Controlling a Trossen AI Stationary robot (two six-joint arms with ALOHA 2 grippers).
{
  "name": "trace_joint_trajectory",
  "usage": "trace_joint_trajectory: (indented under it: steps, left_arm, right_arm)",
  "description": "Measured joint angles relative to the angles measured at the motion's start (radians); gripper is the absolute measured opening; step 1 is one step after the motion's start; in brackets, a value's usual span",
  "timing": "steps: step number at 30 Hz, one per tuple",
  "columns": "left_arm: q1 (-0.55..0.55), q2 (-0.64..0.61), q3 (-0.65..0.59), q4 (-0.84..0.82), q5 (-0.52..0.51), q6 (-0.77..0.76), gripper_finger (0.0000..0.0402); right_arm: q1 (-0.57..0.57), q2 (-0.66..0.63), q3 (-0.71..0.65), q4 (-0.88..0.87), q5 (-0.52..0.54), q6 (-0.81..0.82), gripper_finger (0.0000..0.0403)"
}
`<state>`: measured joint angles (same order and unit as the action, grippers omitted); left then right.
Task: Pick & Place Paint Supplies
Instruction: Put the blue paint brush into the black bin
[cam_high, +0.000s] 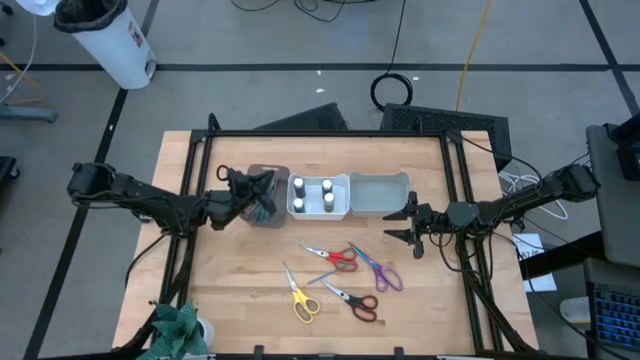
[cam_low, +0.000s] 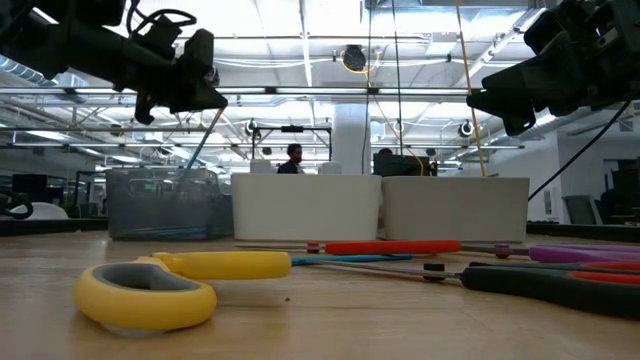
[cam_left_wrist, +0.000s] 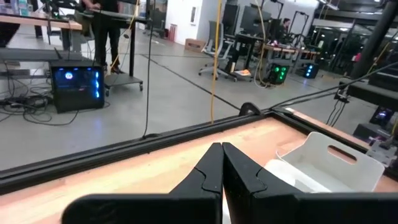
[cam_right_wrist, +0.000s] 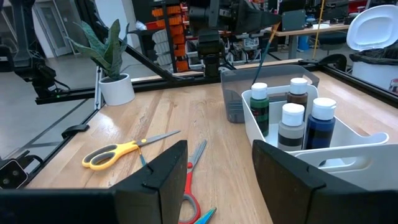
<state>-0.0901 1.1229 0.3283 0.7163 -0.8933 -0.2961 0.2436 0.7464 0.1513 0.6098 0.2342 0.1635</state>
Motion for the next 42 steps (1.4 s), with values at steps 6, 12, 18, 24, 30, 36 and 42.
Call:
trace_joint_trajectory:
  steps: [6,12,18,24,30,36,42]
  left_arm:
    - [-0.023,0.000,0.000,0.050,0.060,0.020,0.0001]
    - [-0.037,0.000,0.000,0.203,0.345,0.120,0.0002]
    - [-0.068,0.000,0.000,0.310,0.487,0.165,0.0002]
    - [-0.096,0.001,0.000,0.377,0.696,0.131,0.0002]
    - [-0.120,0.001,0.000,0.422,0.866,0.092,0.0001]
    - [-0.159,0.000,0.002,0.474,0.963,0.104,0.0001]
    - [-0.182,0.001,0.002,0.464,0.928,0.131,0.0001]
  right_arm:
    - [0.000,0.000,0.000,0.000,0.000,0.000,0.0171]
    - [0.000,0.000,0.000,0.000,0.000,0.000,0.0171]
    - [0.000,0.000,0.000,0.000,0.000,0.000,0.0171]
    - [0.000,0.000,0.000,0.000,0.000,0.000,0.0171]
    - [0.000,0.000,0.000,0.000,0.000,0.000,0.0171]
    - [0.000,0.000,0.000,0.000,0.000,0.000,0.0171]
    - [0.000,0.000,0.000,0.000,0.000,0.000,0.0171]
